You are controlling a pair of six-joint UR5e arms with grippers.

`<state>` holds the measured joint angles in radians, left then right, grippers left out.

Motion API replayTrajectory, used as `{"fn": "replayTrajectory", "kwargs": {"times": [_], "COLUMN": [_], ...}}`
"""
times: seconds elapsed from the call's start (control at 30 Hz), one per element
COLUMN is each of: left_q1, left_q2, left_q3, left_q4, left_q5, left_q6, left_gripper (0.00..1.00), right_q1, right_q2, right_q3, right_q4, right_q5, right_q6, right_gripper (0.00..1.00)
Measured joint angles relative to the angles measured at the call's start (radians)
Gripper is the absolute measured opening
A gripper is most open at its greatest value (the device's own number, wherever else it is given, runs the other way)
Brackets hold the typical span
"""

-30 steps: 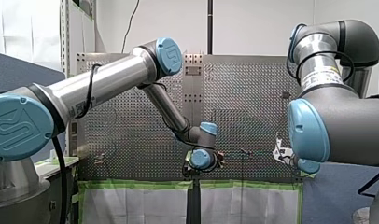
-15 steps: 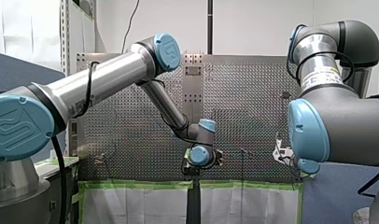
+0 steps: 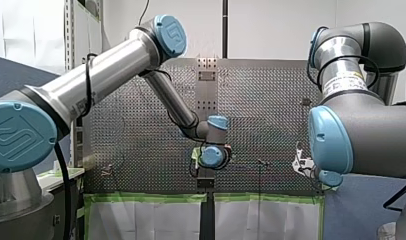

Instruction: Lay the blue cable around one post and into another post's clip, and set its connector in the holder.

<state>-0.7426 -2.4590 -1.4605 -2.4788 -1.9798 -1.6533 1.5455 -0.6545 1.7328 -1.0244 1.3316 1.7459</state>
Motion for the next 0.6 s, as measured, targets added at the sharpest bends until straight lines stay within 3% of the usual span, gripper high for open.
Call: {"fn": "replayTrajectory", "kwargs": {"times": [0.37,0.6], "left_q1": [0.024,0.032], "left_q2": [0.097,0.158], "left_q3": [-0.097,-0.158], "left_q4": [-0.065,-0.125], "left_q5": [-0.093,-0.102], "left_q6": [-0.045,-0.098], "left_gripper": [0.98,0.98], "right_q1": [0.000,-0.001], "right_q2": [0.001,0.003], "right_q3": [0.000,0.000], "right_q4": [0.000,-0.002], "right_q5": [0.000,0.000], "right_q6": [0.023,0.037], "right_gripper": [0.02,0.02]}}
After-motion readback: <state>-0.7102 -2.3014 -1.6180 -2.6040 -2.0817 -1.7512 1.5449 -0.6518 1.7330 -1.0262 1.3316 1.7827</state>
